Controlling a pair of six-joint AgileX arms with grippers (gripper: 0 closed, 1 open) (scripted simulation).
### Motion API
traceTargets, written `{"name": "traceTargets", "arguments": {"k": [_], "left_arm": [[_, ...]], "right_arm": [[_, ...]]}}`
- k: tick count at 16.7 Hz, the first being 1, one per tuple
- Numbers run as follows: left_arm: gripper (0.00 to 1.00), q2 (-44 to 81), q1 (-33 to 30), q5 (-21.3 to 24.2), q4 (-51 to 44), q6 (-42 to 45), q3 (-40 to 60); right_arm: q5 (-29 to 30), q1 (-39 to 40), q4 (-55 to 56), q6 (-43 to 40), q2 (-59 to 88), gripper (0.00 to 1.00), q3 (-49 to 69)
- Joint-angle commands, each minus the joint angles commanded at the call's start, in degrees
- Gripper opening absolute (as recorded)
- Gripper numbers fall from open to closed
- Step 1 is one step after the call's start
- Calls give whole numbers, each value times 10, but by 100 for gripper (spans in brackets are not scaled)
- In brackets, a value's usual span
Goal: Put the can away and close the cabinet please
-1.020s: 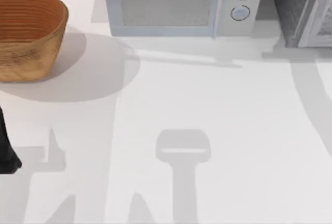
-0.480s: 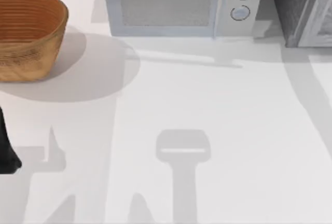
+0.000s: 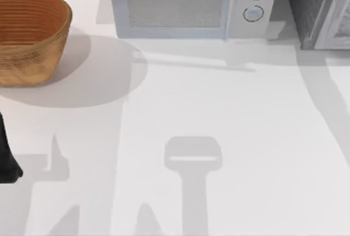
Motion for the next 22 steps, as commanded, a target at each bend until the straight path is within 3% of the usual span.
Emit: {"name": "traceTargets", "arguments": {"k": [22], "left_arm": [[100,0,0,0,0,0,0]], "right_arm": [[-33,-39,-133,0,376,0,489]]}}
